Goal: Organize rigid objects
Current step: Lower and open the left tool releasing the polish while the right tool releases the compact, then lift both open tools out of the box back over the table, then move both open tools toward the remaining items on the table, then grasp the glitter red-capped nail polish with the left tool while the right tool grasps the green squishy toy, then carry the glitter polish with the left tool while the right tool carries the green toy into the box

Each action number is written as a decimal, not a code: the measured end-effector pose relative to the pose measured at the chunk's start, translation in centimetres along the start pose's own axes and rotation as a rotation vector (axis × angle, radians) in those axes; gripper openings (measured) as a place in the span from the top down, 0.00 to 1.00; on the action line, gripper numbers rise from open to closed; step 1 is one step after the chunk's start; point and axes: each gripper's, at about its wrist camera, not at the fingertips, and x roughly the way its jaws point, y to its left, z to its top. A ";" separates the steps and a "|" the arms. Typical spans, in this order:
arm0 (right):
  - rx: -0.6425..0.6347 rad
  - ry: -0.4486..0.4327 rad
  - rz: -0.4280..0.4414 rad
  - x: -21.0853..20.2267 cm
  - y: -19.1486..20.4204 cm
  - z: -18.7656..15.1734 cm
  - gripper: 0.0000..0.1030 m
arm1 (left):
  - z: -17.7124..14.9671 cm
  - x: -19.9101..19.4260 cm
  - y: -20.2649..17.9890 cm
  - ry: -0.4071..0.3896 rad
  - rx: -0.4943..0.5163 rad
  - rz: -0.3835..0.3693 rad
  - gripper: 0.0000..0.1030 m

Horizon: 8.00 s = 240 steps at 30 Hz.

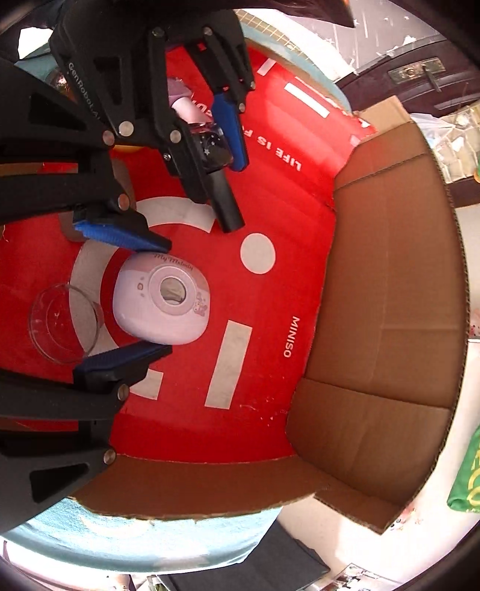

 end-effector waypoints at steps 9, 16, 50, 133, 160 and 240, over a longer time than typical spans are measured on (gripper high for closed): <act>-0.007 0.036 -0.015 1.1 0.1 0.0 0.51 | -0.1 0.4 -0.4 0.031 0.023 0.038 0.64; -0.001 0.044 -0.011 1.5 0.1 0.5 0.51 | 0.5 0.9 -1.4 0.034 0.034 0.050 0.63; 0.016 0.051 -0.005 1.3 -0.7 0.5 0.47 | -0.3 0.1 -0.1 0.021 0.001 0.044 0.51; 0.224 -0.595 -0.220 -8.8 8.3 -27.4 0.00 | -26.5 -13.2 -2.6 -0.486 -0.146 0.167 0.09; 0.237 -0.604 -0.217 -9.0 7.6 -26.4 0.00 | -25.2 -13.2 -1.8 -0.460 -0.175 0.146 0.09; 0.115 -0.397 0.247 -10.0 7.4 -15.0 0.58 | -14.6 -14.5 0.9 -0.295 -0.081 -0.002 0.72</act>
